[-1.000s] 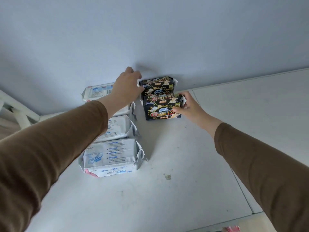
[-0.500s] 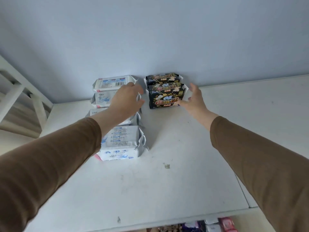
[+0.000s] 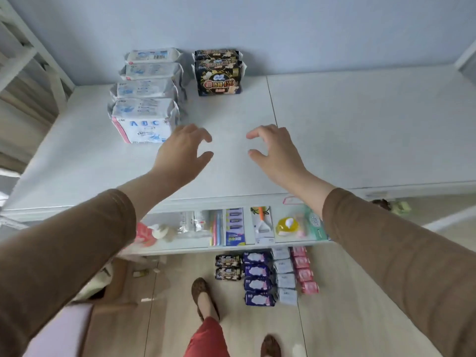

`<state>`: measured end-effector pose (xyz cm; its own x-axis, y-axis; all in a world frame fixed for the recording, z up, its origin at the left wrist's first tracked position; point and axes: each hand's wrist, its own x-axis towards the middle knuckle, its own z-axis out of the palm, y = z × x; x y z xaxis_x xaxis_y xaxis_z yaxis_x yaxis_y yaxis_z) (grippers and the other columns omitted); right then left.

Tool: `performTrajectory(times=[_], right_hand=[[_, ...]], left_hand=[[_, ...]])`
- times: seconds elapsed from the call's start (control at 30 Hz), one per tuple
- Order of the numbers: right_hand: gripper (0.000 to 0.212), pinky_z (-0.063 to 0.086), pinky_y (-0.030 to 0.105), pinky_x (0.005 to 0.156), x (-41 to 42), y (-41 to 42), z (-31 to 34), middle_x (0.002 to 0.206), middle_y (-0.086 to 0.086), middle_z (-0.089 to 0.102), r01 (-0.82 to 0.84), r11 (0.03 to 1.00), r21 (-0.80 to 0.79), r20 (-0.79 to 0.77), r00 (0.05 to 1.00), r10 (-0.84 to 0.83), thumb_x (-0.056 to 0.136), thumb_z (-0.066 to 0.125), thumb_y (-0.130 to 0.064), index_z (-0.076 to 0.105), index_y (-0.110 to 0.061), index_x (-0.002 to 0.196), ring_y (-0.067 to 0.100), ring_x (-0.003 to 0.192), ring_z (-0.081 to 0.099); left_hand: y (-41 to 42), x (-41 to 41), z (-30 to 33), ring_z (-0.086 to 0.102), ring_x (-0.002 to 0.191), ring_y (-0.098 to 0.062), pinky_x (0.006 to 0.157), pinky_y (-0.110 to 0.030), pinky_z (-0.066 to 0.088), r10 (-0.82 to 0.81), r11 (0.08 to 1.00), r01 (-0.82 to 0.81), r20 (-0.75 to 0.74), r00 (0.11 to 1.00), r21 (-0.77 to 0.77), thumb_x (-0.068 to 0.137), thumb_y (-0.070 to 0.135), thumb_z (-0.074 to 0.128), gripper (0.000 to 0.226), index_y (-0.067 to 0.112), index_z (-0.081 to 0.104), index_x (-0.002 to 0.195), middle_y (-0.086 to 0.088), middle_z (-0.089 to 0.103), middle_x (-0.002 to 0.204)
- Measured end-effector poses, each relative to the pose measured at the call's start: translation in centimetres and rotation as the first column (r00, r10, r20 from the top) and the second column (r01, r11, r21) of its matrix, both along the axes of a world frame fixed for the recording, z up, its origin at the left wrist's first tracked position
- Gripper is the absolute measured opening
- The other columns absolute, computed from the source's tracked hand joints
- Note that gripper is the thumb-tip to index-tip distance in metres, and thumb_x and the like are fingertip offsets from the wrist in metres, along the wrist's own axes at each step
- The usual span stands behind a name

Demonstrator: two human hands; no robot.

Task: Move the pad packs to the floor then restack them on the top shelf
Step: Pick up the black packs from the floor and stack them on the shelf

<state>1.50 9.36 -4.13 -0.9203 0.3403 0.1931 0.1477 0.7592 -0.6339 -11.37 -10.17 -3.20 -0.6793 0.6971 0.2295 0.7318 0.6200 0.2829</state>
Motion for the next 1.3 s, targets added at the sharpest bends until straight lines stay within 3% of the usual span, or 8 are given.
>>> performTrajectory(times=[0.27,0.43,0.63,0.8,0.93,1.1,1.3], right_hand=[[0.016,0.04,0.024,0.079,11.4,-6.7,-7.3,0.104,-0.006,0.058,-0.026,0.996,0.08,-0.115,0.993,0.035,0.092,0.059,-0.015,0.063,-0.017,0.107,0.013,0.102,0.051],[0.02,0.036,0.017,0.077,16.5,-11.4,-17.8,0.104,-0.011,0.052,0.011,0.998,-0.062,0.104,0.995,-0.005,0.092,0.061,-0.014,0.06,-0.02,0.111,0.003,0.095,0.045],[0.037,0.043,0.027,0.082,19.4,-16.1,-33.7,0.126,0.002,0.055,0.12,0.966,-0.227,0.463,0.886,-0.001,0.093,0.061,-0.012,0.054,-0.014,0.13,0.017,0.11,0.058],[0.052,0.048,0.036,0.095,20.0,-17.8,-46.8,0.139,0.006,0.052,0.297,0.911,-0.287,0.606,0.793,-0.067,0.092,0.066,-0.016,0.045,-0.013,0.141,0.022,0.117,0.059],[0.056,0.041,0.03,0.091,19.8,-17.6,-57.0,0.14,0.009,0.051,0.272,0.937,-0.22,0.647,0.759,-0.068,0.091,0.066,-0.017,0.042,-0.012,0.142,0.025,0.123,0.054],[0.06,0.038,0.038,0.102,16.5,-16.3,-67.3,0.141,0.012,0.05,0.136,0.985,-0.102,0.638,0.769,-0.04,0.09,0.066,-0.018,0.041,-0.011,0.144,0.031,0.131,0.043],[0.055,0.041,0.043,0.089,11.7,-15.2,-75.0,0.12,0.009,0.059,-0.015,0.971,0.237,0.576,0.808,-0.128,0.083,0.072,-0.029,0.046,-0.013,0.13,0.032,0.118,0.045]], left_hand=[[-8.1,12.5,-8.2,0.051,0.095,-0.017,0.057,-0.033,0.046,-0.134,0.991,0.133,0.055,0.989,0.024,0.09,0.031,0.061,0.015,0.026,0.054,0.102,0.008,0.054,0.095],[-14.4,16.6,-19.5,0.053,0.093,-0.018,0.065,-0.039,0.051,-0.112,0.987,0.14,0.292,0.95,-0.077,0.087,0.028,0.063,0.018,0.025,0.056,0.103,0.007,0.055,0.096],[-21.2,19.1,-35.1,0.058,0.104,-0.02,0.082,-0.036,0.049,0.054,0.961,0.102,0.537,0.842,-0.257,0.088,0.032,0.066,0.034,0.026,0.056,0.119,0.004,0.056,0.114],[-22.8,19.2,-47.6,0.058,0.109,-0.023,0.083,-0.036,0.047,0.228,0.94,-0.005,0.617,0.753,-0.342,0.087,0.038,0.068,0.05,0.025,0.049,0.131,-0.001,0.051,0.126],[-21.6,17.8,-57.0,0.055,0.115,-0.027,0.095,-0.043,0.048,0.33,0.922,-0.09,0.644,0.691,-0.376,0.088,0.04,0.069,0.062,0.024,0.041,0.141,-0.006,0.046,0.135],[-18.7,15.1,-67.3,0.053,0.116,-0.027,0.09,-0.04,0.045,0.323,0.93,-0.115,0.622,0.714,-0.35,0.089,0.035,0.068,0.065,0.023,0.036,0.144,-0.008,0.042,0.137],[-14.2,10.7,-75.5,0.052,0.117,-0.03,0.096,-0.039,0.043,0.33,0.938,-0.188,0.583,0.743,-0.291,0.088,0.029,0.069,0.067,0.017,0.036,0.145,-0.011,0.041,0.139]])
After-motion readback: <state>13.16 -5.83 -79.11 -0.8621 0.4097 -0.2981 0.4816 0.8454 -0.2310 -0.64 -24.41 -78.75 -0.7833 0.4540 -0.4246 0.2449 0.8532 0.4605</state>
